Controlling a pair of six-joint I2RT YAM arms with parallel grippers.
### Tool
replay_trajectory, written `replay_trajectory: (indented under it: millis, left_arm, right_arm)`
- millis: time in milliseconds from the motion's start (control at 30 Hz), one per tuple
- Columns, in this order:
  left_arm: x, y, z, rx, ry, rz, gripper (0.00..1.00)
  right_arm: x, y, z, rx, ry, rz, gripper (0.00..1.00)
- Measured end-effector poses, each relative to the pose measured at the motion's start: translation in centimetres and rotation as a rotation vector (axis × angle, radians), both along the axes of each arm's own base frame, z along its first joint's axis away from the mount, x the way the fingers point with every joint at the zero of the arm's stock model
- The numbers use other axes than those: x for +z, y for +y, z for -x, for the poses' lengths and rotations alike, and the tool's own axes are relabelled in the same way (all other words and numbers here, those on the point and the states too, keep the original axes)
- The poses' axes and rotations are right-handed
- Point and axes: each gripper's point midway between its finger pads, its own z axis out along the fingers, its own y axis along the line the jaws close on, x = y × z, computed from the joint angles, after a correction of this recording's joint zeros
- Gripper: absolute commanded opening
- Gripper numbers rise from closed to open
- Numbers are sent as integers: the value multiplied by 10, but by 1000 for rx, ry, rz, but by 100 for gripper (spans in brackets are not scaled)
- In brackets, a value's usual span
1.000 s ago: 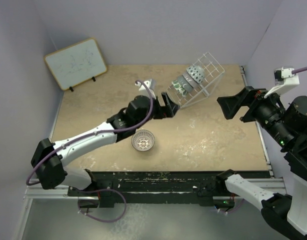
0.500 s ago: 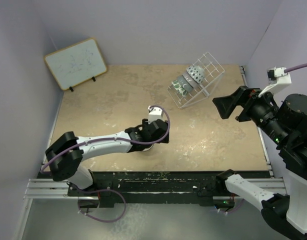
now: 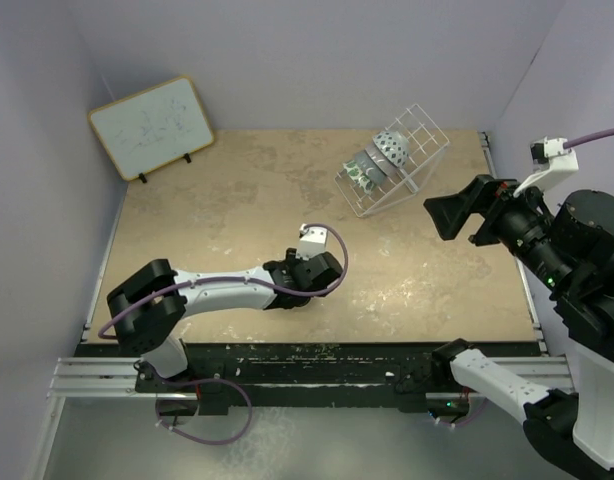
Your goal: Load the bowls into the dish rack
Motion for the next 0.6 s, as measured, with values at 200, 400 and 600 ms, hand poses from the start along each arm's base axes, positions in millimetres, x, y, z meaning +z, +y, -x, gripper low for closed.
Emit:
replay_trajectory:
  millis: [200, 400, 600]
  left_arm:
    - [-12, -1, 13, -17, 14, -45, 51]
    - [-22, 5, 20, -13, 20, -99, 50]
    - [-30, 11, 18, 2, 14, -137, 42]
  right_arm:
    - [-4, 1, -3, 0, 8, 3, 99]
    - [-2, 1, -1, 0, 1, -1, 99]
    - [1, -2, 4, -1, -14, -12, 99]
